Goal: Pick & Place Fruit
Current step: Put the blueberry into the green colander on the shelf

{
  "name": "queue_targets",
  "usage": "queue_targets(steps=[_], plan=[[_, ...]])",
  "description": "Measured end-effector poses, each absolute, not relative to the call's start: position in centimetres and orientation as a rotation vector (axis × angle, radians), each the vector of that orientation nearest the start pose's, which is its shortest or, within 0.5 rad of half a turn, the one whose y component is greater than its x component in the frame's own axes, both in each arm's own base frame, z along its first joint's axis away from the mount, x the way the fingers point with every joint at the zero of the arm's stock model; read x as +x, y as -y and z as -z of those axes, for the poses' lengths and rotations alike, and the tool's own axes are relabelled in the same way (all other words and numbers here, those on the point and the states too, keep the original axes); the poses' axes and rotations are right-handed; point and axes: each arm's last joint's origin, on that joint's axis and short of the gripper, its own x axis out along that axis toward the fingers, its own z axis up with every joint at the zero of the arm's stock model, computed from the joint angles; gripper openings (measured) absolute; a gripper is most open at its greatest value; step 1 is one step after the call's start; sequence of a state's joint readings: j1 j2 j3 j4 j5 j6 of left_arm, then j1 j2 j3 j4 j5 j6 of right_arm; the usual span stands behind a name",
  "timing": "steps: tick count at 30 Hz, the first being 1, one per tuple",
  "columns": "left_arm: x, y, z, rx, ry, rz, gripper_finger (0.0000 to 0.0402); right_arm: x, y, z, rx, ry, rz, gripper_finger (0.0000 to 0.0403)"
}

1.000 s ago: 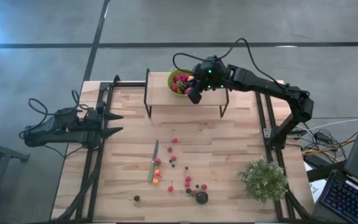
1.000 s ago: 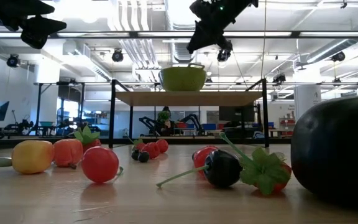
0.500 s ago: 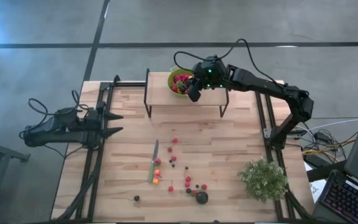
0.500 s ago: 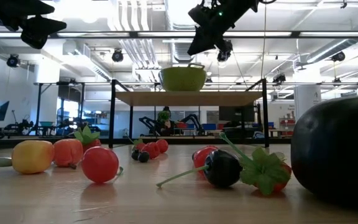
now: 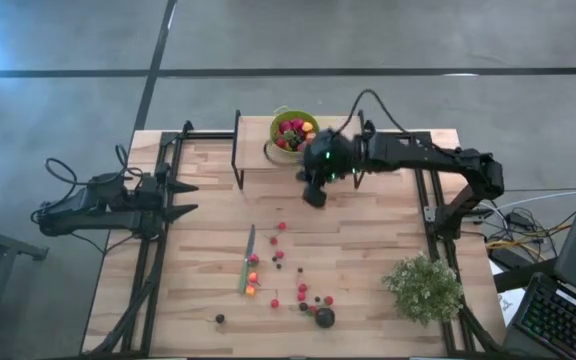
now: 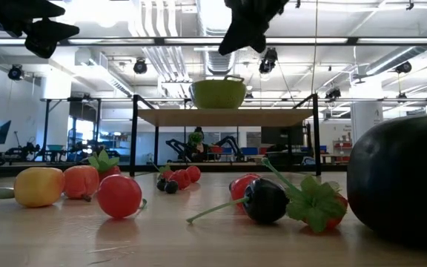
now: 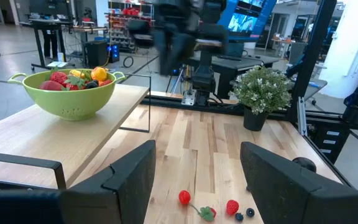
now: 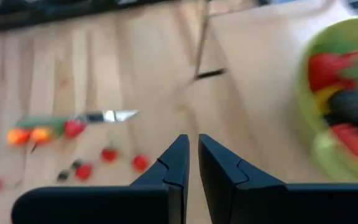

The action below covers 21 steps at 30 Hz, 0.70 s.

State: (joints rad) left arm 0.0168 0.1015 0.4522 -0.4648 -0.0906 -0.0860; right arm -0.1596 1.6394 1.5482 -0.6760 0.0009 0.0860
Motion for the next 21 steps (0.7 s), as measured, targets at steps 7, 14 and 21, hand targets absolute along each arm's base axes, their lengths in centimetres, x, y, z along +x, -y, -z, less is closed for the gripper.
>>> queue_targets(steps=[7,14,21], plan=[[6.3,-0.4,-26.0,-0.082,-0.11,-0.112,0.0241,35.2,-1.9,-31.3,0.025,-0.85,0.122,0.0023],[6.3,-0.4,-26.0,-0.082,-0.11,-0.112,0.0241,34.2,-8.4,-29.0,0.031,-0.862,0.006,0.001],[6.3,-0.4,-26.0,-0.082,-0.11,-0.112,0.0241,33.5,-11.3,-26.0,0.068,-0.809,-0.056,0.0034]])
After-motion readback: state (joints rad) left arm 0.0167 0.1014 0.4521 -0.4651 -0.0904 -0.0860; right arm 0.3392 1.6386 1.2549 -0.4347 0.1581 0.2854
